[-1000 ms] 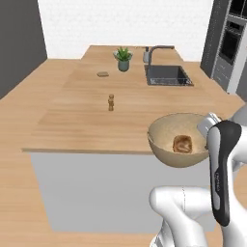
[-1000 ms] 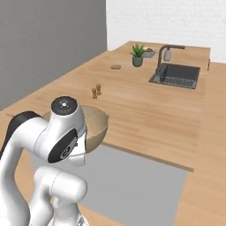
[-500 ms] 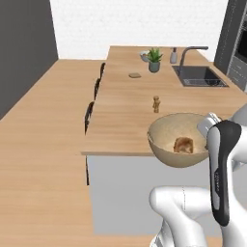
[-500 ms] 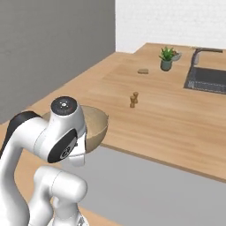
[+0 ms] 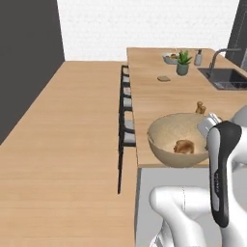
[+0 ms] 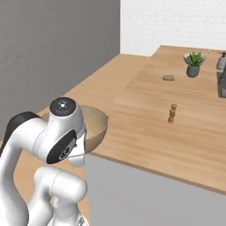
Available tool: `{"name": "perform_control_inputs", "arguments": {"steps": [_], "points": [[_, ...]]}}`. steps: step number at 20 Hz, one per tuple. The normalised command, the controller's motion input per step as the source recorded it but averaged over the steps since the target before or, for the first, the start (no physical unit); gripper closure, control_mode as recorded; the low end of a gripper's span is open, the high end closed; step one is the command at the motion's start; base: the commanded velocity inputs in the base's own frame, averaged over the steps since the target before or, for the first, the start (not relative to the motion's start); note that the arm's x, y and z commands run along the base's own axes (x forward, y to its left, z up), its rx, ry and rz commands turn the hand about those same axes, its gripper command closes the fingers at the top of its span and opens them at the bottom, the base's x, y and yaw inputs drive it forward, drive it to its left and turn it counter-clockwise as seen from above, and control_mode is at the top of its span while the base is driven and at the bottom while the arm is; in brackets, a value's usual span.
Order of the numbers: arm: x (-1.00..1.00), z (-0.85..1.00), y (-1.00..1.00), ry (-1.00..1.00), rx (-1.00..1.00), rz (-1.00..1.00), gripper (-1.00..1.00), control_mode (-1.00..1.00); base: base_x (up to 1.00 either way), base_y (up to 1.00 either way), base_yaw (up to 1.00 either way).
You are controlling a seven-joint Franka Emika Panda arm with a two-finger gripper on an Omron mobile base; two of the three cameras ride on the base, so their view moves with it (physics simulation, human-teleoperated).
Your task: Open the cabinet, pick up the bread from the cabinet and place it in the basket. Then move the basket to the dining counter.
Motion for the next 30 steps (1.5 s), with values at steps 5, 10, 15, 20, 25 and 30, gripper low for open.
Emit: {"name": "perform_control_inputs", "arguments": {"steps": [5,10,15,20,25,30], "points": [[0.0,0.0,0.0,0.0,0.0,0.0,1.0,1.0,0.63,0.16,-0.09],[0.0,0.0,0.0,0.0,0.0,0.0,1.0,1.0,0.21,-0.12,-0.05],[0.4,0.0,-0.14,0.11,0.01,0.0,1.0,-1.0,0.32,-0.12,-0.01],[1.0,0.0,-0.08,0.32,0.0,-0.06,1.0,-1.0,0.0,0.0,0.0],[1.0,-0.05,-0.08,0.11,0.0,-0.1,1.0,-1.0,0.0,0.0,0.0],[1.0,-0.13,-0.74,0.0,0.0,-0.04,1.0,-1.0,0.0,0.0,0.0]]}}
